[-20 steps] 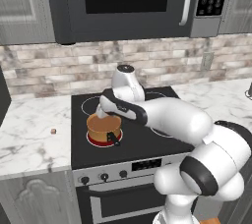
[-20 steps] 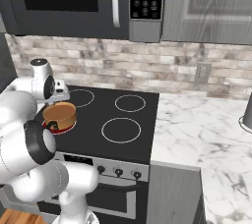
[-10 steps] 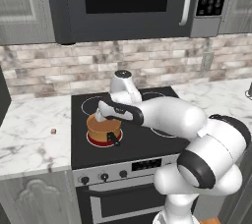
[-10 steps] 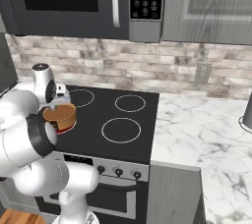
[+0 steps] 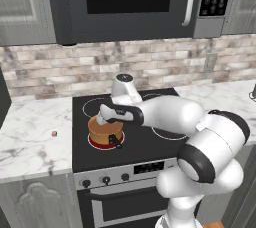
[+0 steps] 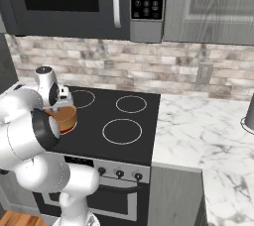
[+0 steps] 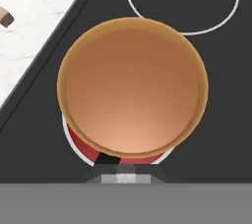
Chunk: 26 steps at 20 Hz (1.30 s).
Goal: Pick up the sugar cube(s) and place them in the saucepan with hot chocolate.
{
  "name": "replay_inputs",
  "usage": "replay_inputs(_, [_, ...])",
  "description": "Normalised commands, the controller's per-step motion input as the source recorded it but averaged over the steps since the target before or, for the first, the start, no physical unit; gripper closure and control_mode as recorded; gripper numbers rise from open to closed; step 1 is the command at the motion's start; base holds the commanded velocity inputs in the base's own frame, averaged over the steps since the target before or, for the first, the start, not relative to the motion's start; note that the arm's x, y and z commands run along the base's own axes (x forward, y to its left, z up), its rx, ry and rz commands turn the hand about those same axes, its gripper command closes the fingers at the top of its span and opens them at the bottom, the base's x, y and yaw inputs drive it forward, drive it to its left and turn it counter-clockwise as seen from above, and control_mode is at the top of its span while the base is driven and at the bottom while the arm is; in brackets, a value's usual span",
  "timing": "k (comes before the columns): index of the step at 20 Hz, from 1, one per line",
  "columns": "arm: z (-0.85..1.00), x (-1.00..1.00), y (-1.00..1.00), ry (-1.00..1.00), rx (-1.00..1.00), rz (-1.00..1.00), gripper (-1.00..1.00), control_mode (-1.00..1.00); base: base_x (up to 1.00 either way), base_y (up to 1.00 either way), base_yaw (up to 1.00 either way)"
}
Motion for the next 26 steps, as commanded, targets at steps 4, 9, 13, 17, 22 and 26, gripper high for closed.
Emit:
replay_inputs(4, [-0.04, 0.17, 0.0, 0.0, 0.0, 0.0, 1.0, -1.0, 0.0, 0.0, 0.0])
replay_inputs(9, [-0.01, 0.31, 0.0, 0.0, 0.0, 0.0, 1.0, -1.0, 0.0, 0.0, 0.0])
replay_inputs(13, [-0.01, 0.42, 0.0, 0.0, 0.0, 0.0, 1.0, -1.0, 0.0, 0.0, 0.0])
replay_inputs(17, [0.0, 0.4, 0.0, 0.0, 0.0, 0.0, 1.0, -1.0, 0.0, 0.0, 0.0])
replay_inputs(22, [0.0, 0.05, 0.15, 0.01, 0.0, 0.0, 1.0, -1.0, 0.0, 0.0, 0.0])
replay_inputs(26, [0.0, -0.01, 0.08, 0.09, 0.0, 0.0, 1.0, -1.0, 0.0, 0.0, 0.0])
